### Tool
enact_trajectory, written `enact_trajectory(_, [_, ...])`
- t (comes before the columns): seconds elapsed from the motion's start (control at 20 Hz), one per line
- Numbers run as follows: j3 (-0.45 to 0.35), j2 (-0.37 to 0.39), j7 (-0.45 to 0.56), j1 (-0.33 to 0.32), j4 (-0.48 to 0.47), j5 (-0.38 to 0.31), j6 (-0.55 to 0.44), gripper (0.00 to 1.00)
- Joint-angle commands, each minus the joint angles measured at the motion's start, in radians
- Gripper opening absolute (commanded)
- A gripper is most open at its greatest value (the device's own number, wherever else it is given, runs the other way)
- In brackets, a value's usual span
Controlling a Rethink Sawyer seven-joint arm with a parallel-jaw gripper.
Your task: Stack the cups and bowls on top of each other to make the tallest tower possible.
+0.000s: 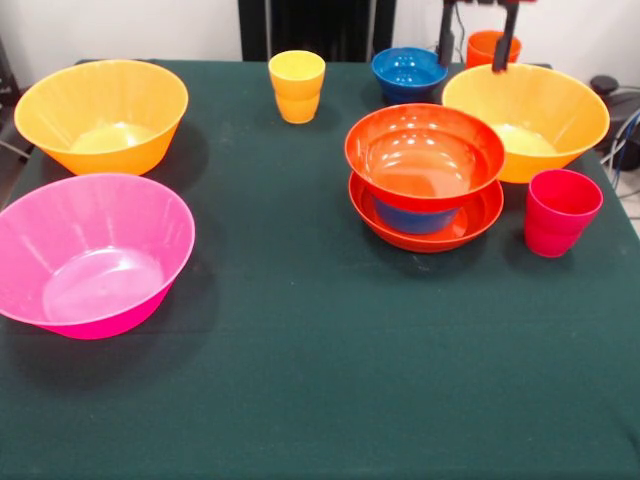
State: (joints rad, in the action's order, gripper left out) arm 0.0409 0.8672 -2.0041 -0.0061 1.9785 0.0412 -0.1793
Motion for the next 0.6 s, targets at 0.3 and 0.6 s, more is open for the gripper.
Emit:
enact_trajectory(0.3, [-0.113, 0.078, -0.078, -0.069, 0.138, -0.001, -0.089, 1.00])
enact_trajectory(0.6, [-0.142, 0.046, -0.034, -0.134, 0.127, -0.037, -0.058, 1.00])
